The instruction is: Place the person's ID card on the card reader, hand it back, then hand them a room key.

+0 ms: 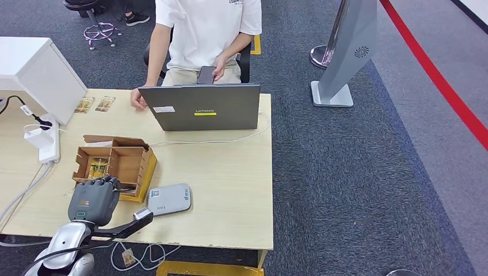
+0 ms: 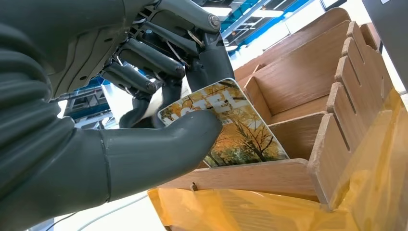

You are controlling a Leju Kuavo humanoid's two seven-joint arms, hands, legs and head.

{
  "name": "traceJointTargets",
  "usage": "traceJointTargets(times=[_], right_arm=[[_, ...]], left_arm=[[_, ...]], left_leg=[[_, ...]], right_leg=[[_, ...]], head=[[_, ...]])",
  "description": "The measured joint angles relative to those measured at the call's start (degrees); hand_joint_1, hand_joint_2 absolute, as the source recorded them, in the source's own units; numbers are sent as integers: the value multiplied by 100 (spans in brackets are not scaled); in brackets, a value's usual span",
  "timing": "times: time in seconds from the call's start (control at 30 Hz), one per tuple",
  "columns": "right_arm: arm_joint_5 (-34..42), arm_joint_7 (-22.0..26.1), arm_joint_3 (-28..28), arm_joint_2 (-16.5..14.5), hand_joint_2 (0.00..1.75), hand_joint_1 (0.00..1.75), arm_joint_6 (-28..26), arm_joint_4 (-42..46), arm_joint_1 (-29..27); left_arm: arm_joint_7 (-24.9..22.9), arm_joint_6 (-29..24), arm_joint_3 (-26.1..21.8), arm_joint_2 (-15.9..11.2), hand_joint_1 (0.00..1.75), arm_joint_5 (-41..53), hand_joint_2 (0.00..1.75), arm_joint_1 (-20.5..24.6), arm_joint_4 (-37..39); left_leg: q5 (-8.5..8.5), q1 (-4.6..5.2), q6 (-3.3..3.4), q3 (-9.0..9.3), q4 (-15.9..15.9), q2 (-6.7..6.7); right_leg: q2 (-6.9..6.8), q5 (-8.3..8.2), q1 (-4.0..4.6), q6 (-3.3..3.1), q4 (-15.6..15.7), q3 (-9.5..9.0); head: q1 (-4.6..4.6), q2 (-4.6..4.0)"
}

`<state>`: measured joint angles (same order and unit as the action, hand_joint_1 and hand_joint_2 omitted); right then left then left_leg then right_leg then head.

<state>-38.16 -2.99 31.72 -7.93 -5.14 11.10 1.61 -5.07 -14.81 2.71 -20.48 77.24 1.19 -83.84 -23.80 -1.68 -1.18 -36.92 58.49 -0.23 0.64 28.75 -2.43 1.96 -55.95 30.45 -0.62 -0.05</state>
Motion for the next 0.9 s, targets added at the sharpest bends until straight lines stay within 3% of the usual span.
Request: traceJointTargets(times=[0.37, 0.73, 0.9], right_arm=[[-46, 2, 74, 0, 0, 0, -7, 0, 0], [-61, 4, 202, 0, 0, 0, -22, 2, -3], [-33, 53, 307, 0, 0, 0, -33, 2, -5]], left_arm=[[120, -212, 1, 25, 175, -101, 175, -48, -81], [294, -378, 106, 36, 175, -169, 175, -264, -1148], [341, -490, 422, -171, 175, -58, 175, -282, -1957]], left_leg=[[0, 0, 0, 0, 0, 0], [0, 0, 0, 1, 0, 0], [0, -1, 0, 0, 0, -1]], right_leg=[[0, 0, 0, 0, 0, 1], [0, 0, 0, 0, 0, 1], [-1, 0, 0, 0, 1, 2]], head=[[-1, 1], [-1, 0], [1, -1]])
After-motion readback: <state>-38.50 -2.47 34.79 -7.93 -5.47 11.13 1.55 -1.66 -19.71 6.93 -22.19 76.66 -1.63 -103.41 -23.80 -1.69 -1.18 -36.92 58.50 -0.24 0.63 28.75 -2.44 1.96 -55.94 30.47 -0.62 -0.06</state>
